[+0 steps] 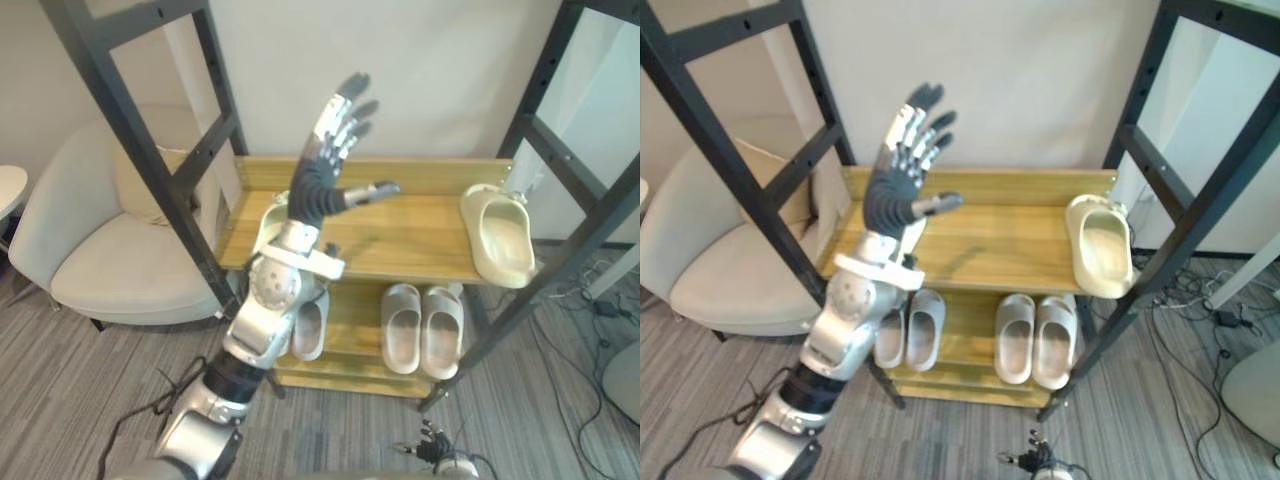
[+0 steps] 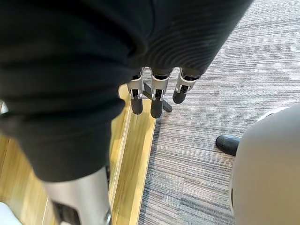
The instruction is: Organize the slippers on the shoe rack
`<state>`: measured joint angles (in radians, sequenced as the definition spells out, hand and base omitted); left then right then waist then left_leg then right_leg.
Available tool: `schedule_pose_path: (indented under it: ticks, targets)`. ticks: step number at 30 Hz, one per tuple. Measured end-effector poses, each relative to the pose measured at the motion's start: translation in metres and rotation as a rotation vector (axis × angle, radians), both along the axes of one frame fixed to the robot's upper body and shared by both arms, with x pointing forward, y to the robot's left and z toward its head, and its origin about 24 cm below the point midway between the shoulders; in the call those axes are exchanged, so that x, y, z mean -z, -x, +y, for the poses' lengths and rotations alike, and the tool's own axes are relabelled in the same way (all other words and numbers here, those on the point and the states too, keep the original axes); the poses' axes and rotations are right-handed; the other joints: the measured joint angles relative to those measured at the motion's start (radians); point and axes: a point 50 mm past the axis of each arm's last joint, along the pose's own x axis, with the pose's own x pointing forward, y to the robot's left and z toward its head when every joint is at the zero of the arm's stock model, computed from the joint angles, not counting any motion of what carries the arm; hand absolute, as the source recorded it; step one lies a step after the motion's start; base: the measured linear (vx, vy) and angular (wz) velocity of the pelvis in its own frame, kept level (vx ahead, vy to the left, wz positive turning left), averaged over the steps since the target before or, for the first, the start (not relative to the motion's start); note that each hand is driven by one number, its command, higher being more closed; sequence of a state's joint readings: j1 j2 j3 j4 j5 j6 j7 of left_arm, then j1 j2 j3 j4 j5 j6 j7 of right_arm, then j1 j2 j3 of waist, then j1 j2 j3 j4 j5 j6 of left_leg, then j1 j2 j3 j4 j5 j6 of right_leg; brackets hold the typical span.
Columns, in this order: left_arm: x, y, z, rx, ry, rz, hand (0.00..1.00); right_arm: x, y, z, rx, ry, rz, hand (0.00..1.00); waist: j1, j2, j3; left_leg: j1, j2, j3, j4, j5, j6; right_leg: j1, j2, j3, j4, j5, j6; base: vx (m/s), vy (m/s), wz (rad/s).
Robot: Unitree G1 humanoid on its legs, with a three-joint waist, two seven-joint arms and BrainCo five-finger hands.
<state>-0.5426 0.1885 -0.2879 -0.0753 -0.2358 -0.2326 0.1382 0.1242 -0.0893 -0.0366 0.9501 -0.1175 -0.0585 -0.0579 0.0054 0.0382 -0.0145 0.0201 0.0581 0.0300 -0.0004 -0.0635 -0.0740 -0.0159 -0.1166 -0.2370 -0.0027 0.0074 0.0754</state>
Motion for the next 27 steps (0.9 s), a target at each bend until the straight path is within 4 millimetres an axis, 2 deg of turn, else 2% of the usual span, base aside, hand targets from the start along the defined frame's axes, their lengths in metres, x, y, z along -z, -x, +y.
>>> schedule_pose_path:
  ticks: [2, 4, 7, 12, 15, 27]
  targets:
    - [0.002, -0.008, 0.012, -0.055, -0.015, 0.017, 0.0, 0.0, 0.0, 0.0, 0.0, -0.001, -0.001, 0.0, -0.001, 0.0, 0.0, -0.007, 0.0, 0.003, 0.002, 0.0, 0.001, -0.009, 0.0, 0.004, 0.0, 0.001, -0.001, 0.0, -0.001, -0.06]
    - [0.005, -0.018, 0.034, -0.143, -0.048, 0.04, 0.0, -0.002, -0.002, 0.0, 0.0, 0.0, -0.013, 0.0, -0.006, 0.001, 0.0, -0.013, 0.0, 0.011, 0.002, -0.002, 0.002, -0.019, 0.001, 0.013, 0.0, 0.003, -0.001, 0.01, -0.001, -0.1]
    - [0.007, -0.023, 0.05, -0.199, -0.083, 0.054, 0.0, -0.002, -0.002, -0.001, 0.007, -0.001, -0.019, 0.0, -0.007, 0.0, 0.002, -0.018, -0.001, 0.017, 0.002, -0.002, 0.004, -0.026, 0.0, 0.02, -0.001, 0.006, -0.002, 0.02, 0.005, -0.07]
    - [0.022, -0.037, 0.087, -0.348, -0.24, 0.133, 0.0, -0.003, 0.0, -0.005, 0.036, 0.0, -0.015, 0.0, -0.008, 0.002, 0.005, -0.017, -0.005, 0.025, -0.002, -0.005, 0.006, -0.017, 0.003, 0.025, -0.036, 0.024, -0.008, 0.0, 0.004, -0.03]
    - [0.026, -0.04, 0.097, -0.395, -0.293, 0.154, 0.0, -0.003, -0.001, -0.005, 0.035, -0.001, -0.022, 0.0, -0.008, 0.002, 0.009, -0.013, -0.004, 0.033, -0.007, -0.005, 0.006, -0.017, 0.005, 0.03, -0.04, 0.027, -0.008, 0.0, 0.001, -0.07]
    - [0.038, -0.046, 0.112, -0.481, -0.417, 0.209, 0.0, -0.008, -0.002, -0.006, 0.036, -0.006, -0.058, 0.0, -0.013, -0.002, 0.025, 0.0, -0.003, 0.046, -0.023, -0.005, 0.006, -0.002, 0.009, 0.037, -0.074, 0.043, -0.007, 0.0, 0.001, -0.03]
